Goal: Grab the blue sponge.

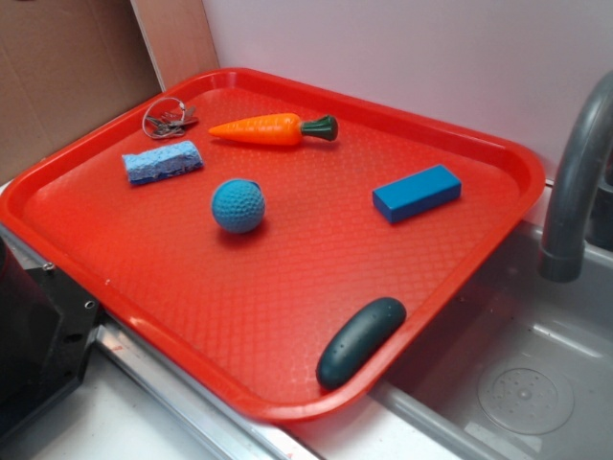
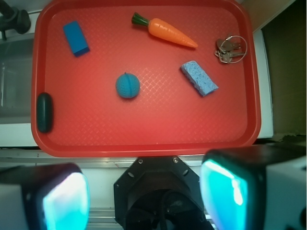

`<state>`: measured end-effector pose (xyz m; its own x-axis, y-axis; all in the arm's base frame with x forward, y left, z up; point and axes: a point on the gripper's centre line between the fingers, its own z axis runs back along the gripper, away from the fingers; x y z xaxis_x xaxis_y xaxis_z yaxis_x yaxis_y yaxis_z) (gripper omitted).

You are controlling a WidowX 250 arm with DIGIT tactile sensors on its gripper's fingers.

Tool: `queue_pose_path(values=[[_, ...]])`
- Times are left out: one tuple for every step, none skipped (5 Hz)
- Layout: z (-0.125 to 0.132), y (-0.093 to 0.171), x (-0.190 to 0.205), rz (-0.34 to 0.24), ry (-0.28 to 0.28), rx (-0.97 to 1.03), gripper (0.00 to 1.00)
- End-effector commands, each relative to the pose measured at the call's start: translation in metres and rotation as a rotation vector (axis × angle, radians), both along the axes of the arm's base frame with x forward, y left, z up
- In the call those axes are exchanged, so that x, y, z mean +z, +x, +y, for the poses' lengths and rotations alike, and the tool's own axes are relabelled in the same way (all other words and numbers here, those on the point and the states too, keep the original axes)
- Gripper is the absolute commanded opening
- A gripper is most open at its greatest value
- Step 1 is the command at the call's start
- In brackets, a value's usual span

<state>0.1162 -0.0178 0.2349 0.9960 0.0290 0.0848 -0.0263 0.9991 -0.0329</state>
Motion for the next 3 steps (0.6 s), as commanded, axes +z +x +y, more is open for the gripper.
queue_pose_path(values=[[0.0,0.0,0.0,0.0,0.0,0.0,1.0],[0.008,0.027,-0.002,0.016,0.013,0.013,1.0],[0.013,0.048,-0.003,0.004,0.023,-0.006,1.0]])
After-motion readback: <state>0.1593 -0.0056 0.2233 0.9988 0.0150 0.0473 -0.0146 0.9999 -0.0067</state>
